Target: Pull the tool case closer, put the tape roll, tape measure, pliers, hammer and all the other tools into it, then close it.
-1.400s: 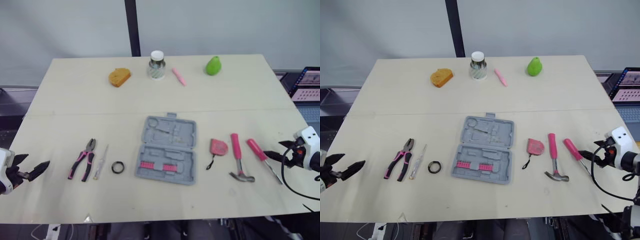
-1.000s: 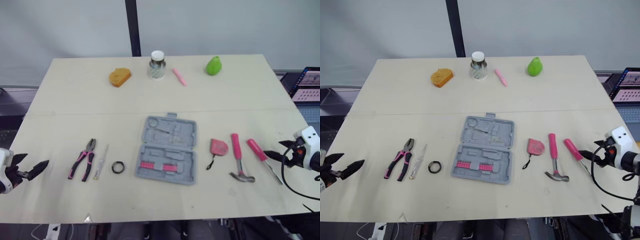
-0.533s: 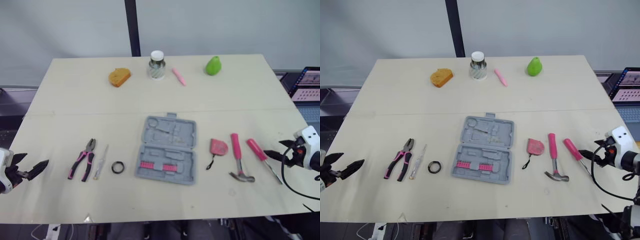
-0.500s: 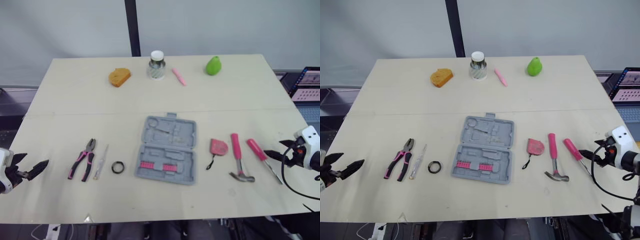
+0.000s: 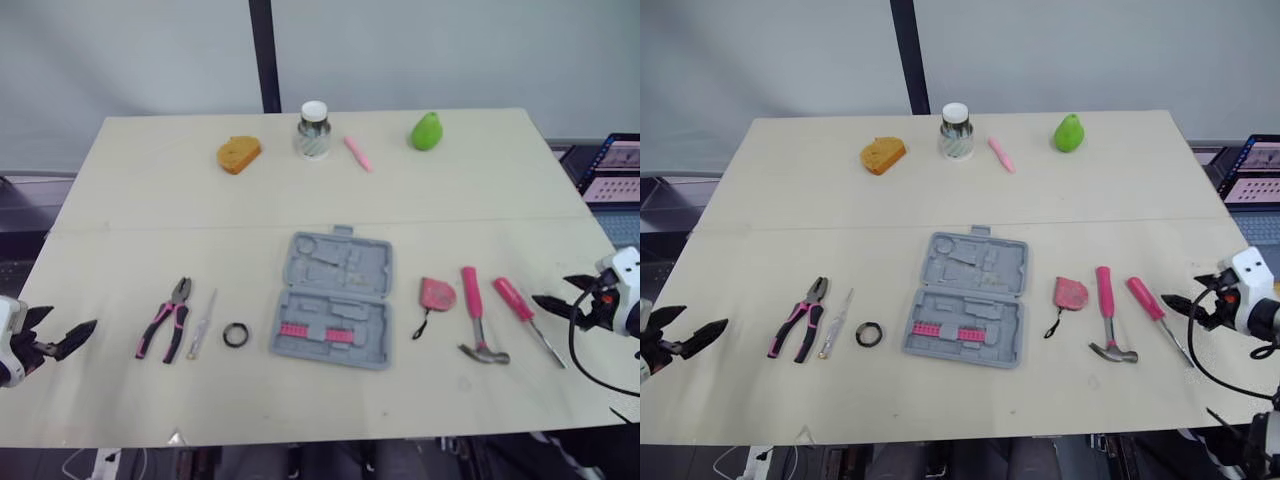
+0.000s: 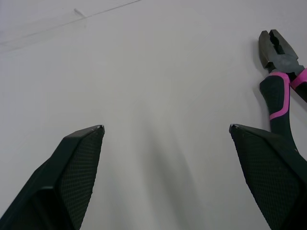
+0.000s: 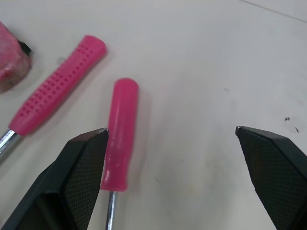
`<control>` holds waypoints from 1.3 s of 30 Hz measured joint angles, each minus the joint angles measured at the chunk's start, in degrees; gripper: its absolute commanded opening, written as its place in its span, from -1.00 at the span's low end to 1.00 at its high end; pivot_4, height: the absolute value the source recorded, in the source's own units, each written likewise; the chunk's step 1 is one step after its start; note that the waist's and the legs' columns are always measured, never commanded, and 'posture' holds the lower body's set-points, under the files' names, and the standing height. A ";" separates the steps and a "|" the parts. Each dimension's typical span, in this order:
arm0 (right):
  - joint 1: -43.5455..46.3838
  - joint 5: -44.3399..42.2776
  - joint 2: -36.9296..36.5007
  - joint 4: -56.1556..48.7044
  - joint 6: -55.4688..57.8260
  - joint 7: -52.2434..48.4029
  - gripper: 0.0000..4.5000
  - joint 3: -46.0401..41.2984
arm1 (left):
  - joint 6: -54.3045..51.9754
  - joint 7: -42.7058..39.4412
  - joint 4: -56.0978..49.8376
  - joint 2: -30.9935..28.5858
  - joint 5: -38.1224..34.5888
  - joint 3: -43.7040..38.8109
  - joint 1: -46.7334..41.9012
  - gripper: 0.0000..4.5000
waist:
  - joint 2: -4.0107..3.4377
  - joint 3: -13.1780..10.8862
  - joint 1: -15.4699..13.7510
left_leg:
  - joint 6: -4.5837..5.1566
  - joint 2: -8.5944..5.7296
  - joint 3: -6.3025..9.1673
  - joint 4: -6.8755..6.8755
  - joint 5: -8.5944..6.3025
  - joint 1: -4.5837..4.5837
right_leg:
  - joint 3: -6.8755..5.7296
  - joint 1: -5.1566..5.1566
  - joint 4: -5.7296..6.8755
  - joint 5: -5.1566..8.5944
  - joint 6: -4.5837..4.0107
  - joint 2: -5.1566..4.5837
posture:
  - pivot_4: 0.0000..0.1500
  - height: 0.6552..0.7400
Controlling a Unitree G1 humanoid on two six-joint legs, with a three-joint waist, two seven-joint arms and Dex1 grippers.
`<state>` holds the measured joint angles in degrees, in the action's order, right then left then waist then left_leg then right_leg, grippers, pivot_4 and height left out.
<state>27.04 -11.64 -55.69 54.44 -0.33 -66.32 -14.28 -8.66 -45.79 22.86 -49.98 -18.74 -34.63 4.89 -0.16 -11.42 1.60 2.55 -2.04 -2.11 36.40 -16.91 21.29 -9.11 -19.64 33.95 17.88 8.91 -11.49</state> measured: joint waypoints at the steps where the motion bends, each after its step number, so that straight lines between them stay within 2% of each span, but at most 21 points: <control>1: -1.57 -1.10 0.10 -3.83 1.81 -0.48 1.00 -0.18 | -0.16 -0.02 -0.87 0.00 -0.01 0.22 -0.26 0.99 | 0.00 0.00 -0.02 | 0.00 0.01 0.00 0.00 0.00 0.01 | 0.00 -0.01 0.00 0.00 0.00 0.00 | 1.00 1.00; 2: -4.48 -2.76 0.37 -10.34 5.10 -0.52 1.00 -0.85 | -0.90 -0.04 -2.96 0.00 -0.07 0.76 -0.65 0.77 | 0.00 0.00 -0.07 | -0.02 0.03 0.02 0.01 -0.01 0.03 | -0.01 -0.01 0.01 0.00 0.00 0.01 | 1.00 1.00; 3: -6.24 -4.44 1.16 -16.24 8.43 -0.30 1.00 -1.28 | -1.73 -0.11 -5.35 0.00 -0.21 1.55 -1.38 0.63 | 0.01 0.01 -0.12 | -0.02 0.05 0.03 0.03 -0.02 0.02 | 0.00 0.00 0.02 0.00 0.00 0.01 | 1.00 1.00; 6: -9.83 -8.88 4.14 -33.13 17.44 2.28 1.00 -1.71 | -5.33 -0.60 -13.47 0.01 -1.45 5.50 -4.79 -0.05 | 0.01 0.01 -0.56 | -0.29 0.04 0.03 0.09 -0.17 0.03 | 0.03 -0.03 0.10 -0.01 -0.01 0.01 | 1.00 1.00; 8: -11.19 -9.98 6.10 -42.25 22.01 5.33 0.76 -1.07 | -7.91 -0.94 -18.48 0.33 -1.73 9.87 -7.49 -0.50 | 0.01 0.01 -1.31 | -0.26 0.03 0.03 0.10 -0.16 0.03 | 0.04 -0.04 0.12 -0.02 -0.01 0.02 | 1.00 1.00; 10: -12.21 -10.21 7.25 -48.20 25.04 7.42 0.41 0.96 | -9.88 -1.27 -21.28 1.66 -1.76 13.98 -10.08 -0.98 | 0.01 0.01 -1.56 | -0.11 0.03 0.01 0.11 -0.07 0.03 | 0.05 -0.07 0.14 -0.02 -0.01 0.07 | 1.00 1.00; 16: -15.02 -9.15 10.84 -60.83 31.98 11.75 -0.97 9.86 | -15.46 -2.46 -25.83 7.93 -0.81 29.55 -19.55 -1.00 | 0.02 0.01 -2.57 | -0.05 0.07 0.00 0.46 -0.13 0.21 | 0.04 -0.10 0.14 -0.02 -0.01 0.21 | 1.00 1.00; 20: -15.20 -8.15 11.47 -64.10 34.05 13.74 -0.97 12.90 | -15.23 -2.93 -23.84 10.99 1.31 34.89 -23.07 -1.00 | 0.03 0.01 -2.68 | -0.01 0.21 -0.05 0.76 -0.20 0.24 | 0.08 -0.04 0.15 -0.02 -0.01 0.32 | 1.00 1.00; 26: -14.44 -3.54 13.46 -64.86 34.12 17.08 -0.97 18.90 | -10.58 -4.49 -12.71 16.40 6.53 42.36 -29.43 -1.00 | 0.06 0.01 -3.04 | -0.01 0.27 -0.05 0.80 -0.22 0.29 | 0.06 -0.07 0.15 -0.03 -0.03 0.40 | 1.00 1.00; 33: -11.70 0.64 15.90 -61.85 34.05 19.88 -0.97 21.84 | -6.01 -4.56 -3.98 20.11 10.50 44.71 -35.07 -1.00 | 0.09 0.02 -2.91 | 0.00 0.29 -0.04 0.88 -0.22 0.33 | 0.05 -0.06 0.16 -0.03 -0.03 0.44 | 1.00 1.00; 39: -9.90 2.79 18.11 -58.84 34.02 20.96 -0.97 23.48 | -3.07 -4.61 -0.02 21.38 13.20 45.40 -35.84 -1.00 | 0.09 0.02 -2.88 | 0.00 0.39 -0.04 0.88 -0.22 0.34 | 0.05 -0.07 0.15 -0.03 -0.04 0.53 | 1.00 1.00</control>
<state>17.14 -8.85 -37.58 -4.41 33.69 -45.36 9.19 -11.73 -50.41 22.84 -28.60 -5.53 10.77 -30.94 -0.07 -11.40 -1.27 2.55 -1.65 -2.15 37.29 -17.13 21.63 -9.06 -19.71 34.10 17.84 8.87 -10.97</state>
